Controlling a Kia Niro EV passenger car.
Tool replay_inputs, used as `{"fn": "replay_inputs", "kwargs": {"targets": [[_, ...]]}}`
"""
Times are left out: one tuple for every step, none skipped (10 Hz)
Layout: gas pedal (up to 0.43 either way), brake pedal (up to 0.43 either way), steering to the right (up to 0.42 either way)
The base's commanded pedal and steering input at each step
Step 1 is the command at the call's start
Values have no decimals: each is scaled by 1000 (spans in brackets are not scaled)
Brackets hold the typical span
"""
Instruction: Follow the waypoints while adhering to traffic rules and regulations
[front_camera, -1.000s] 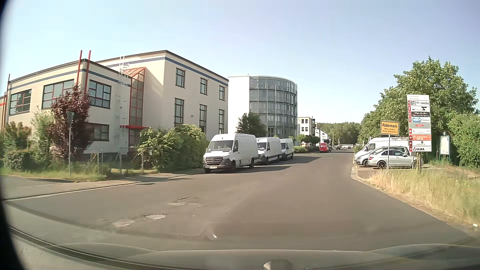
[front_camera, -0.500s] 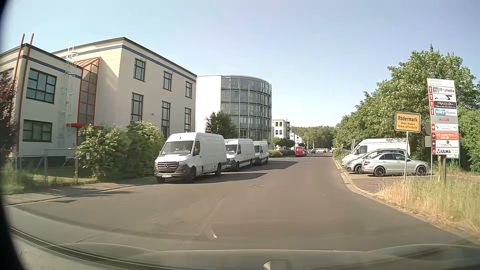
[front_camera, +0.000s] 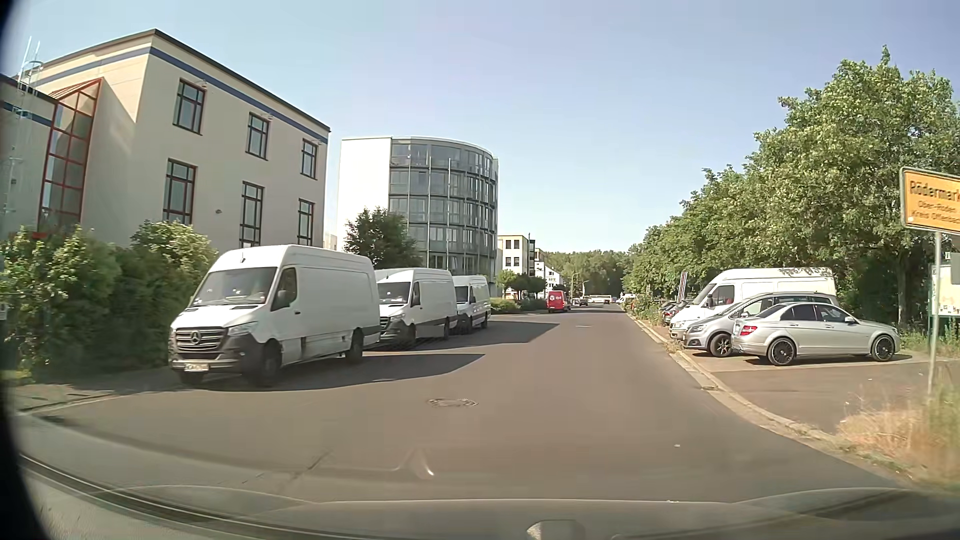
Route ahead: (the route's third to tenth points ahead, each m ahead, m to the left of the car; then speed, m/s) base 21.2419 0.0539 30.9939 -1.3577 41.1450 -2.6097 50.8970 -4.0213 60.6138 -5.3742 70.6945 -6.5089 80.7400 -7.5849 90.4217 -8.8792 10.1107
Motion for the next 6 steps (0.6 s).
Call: {"fn": "replay_inputs", "kwargs": {"targets": [[157,18,59],[157,18,58],[157,18,57],[157,18,56],[157,18,55],[157,18,53]]}}
